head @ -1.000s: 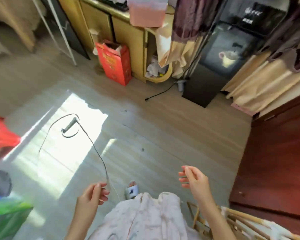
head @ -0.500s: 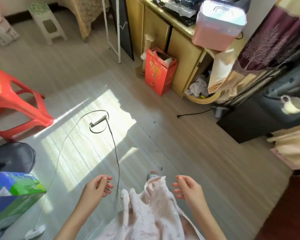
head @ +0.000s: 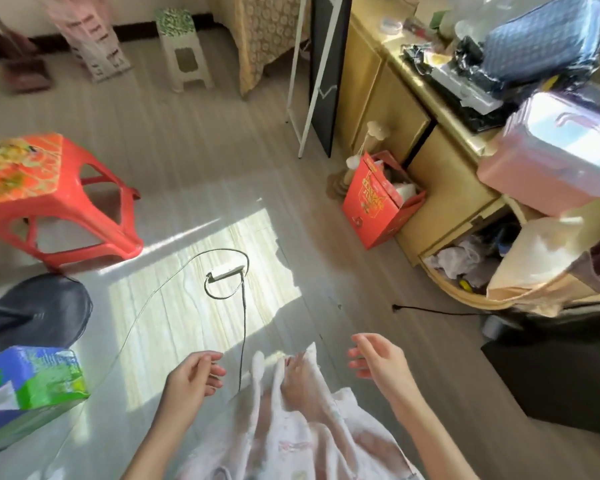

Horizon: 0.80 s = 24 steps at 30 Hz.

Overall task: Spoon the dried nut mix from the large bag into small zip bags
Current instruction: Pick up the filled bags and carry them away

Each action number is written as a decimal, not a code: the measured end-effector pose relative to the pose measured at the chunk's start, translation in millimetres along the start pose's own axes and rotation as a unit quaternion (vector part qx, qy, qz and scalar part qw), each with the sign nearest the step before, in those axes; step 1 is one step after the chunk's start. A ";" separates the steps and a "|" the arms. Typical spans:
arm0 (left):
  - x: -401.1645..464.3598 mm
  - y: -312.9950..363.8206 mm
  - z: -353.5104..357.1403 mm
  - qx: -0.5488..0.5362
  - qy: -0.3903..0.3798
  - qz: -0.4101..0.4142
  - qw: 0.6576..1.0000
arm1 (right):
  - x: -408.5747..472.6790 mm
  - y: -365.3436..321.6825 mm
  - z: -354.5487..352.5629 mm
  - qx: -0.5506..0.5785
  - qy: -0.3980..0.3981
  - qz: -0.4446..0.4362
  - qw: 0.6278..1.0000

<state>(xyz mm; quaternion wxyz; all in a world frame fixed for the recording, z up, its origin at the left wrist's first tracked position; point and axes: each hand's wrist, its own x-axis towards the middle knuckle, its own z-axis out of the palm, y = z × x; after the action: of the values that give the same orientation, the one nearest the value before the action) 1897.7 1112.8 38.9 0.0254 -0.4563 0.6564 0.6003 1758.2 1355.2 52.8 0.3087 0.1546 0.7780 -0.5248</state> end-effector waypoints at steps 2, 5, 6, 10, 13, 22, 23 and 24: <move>17.8 18.7 -1.3 -0.016 0.018 -0.004 1.000 | 26.9 -27.2 1.0 -0.024 -0.023 -0.007 0.999; 48.9 40.6 0.2 -0.026 0.052 -0.016 0.998 | 70.1 -61.8 10.2 -0.051 -0.038 -0.014 0.998; 55.4 51.2 1.3 -0.031 0.057 -0.021 0.998 | 79.0 -74.3 14.1 -0.056 -0.049 -0.013 0.997; 90.1 79.1 4.3 -0.040 0.066 -0.025 0.997 | 116.0 -110.2 29.3 -0.064 -0.067 -0.012 0.996; 186.2 131.7 2.8 -0.030 0.073 -0.036 0.996 | 201.4 -175.1 60.3 -0.069 -0.066 -0.016 0.995; 317.6 237.6 -16.2 -0.037 0.067 -0.014 0.997 | 279.3 -278.8 91.9 -0.022 -0.041 0.007 0.999; 338.3 256.1 -20.0 -0.041 0.067 -0.008 0.997 | 293.5 -294.1 96.8 -0.014 -0.039 0.005 0.999; 357.3 274.2 -22.7 -0.037 0.068 -0.002 0.997 | 305.7 -309.8 102.1 -0.007 -0.035 0.001 0.999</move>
<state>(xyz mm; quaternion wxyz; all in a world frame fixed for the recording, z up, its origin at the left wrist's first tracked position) 1528.7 853.7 47.3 -0.0353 -0.4976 0.6329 0.5920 1383.0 1112.2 53.4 0.3378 0.1346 0.7702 -0.5240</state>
